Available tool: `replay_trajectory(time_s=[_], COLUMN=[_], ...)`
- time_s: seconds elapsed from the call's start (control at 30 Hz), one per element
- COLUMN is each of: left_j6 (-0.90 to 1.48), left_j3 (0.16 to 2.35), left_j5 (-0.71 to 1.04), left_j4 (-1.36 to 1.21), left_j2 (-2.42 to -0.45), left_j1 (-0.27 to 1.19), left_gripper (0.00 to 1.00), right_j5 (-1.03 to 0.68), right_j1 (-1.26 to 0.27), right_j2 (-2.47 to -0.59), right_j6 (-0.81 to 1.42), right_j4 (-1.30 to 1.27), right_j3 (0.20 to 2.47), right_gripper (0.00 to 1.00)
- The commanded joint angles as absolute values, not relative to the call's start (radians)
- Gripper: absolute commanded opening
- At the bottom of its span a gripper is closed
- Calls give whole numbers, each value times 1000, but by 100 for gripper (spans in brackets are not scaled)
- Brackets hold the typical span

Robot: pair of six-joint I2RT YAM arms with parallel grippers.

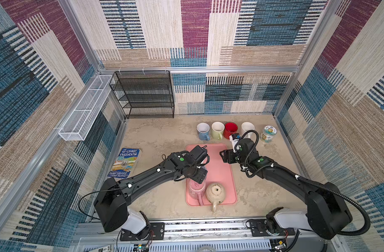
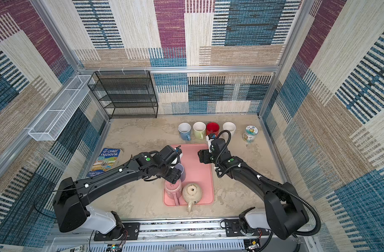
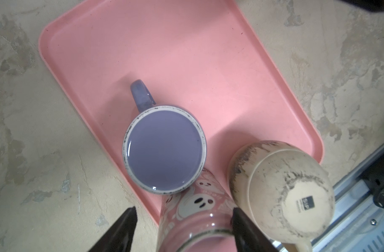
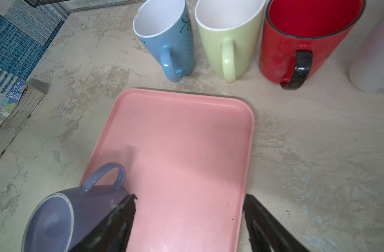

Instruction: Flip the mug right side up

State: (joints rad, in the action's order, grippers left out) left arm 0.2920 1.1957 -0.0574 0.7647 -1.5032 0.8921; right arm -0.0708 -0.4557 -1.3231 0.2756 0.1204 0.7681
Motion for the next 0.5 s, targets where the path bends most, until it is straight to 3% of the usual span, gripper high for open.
replay_trajectory(time_s=[0.0,0.47], left_j6=[287,275], left_j3=[1209,1275], left_j5=[-97,-119], left_j4=[788,785], left_j2=[-1522,-1629], left_j1=[893,882], left_gripper=[74,74], right_j5=[-74,-84], right_j1=[-453,-454], right_j2=[-1322,-1324], right_j6=[288,284], right_j4=[88,86], right_j3=[765,765], right_gripper=[80,80])
